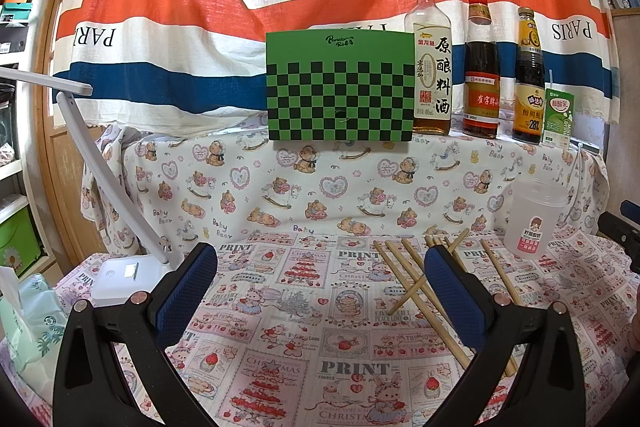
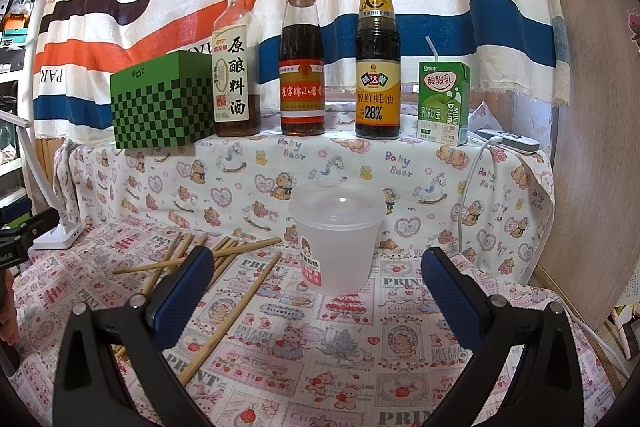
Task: Organize utensils
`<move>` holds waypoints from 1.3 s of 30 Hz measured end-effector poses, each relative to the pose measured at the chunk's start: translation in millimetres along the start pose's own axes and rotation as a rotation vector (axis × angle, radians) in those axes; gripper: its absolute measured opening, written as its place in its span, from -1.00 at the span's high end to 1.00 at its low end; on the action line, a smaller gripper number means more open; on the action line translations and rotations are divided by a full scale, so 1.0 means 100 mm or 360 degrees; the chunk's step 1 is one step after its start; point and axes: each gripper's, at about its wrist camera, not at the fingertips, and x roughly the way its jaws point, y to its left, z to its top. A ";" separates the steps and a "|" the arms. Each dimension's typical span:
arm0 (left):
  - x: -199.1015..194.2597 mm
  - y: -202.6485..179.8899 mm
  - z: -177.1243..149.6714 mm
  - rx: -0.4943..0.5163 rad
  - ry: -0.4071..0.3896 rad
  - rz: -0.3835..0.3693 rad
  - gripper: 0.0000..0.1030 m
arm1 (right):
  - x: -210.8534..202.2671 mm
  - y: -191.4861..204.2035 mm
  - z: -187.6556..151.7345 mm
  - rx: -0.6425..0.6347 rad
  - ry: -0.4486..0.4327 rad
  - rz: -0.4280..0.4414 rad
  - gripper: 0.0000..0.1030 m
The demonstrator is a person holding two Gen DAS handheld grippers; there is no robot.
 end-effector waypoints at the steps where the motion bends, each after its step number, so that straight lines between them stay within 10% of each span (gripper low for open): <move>1: 0.00 0.00 0.00 0.0000 0.0001 0.0000 -0.99 | 0.00 0.00 0.00 0.0000 0.0000 -0.0003 -1.00; 39: 0.01 0.02 0.00 0.0001 -0.0001 -0.0001 -0.99 | -0.03 0.01 0.00 -0.0016 -0.0009 -0.0036 -1.00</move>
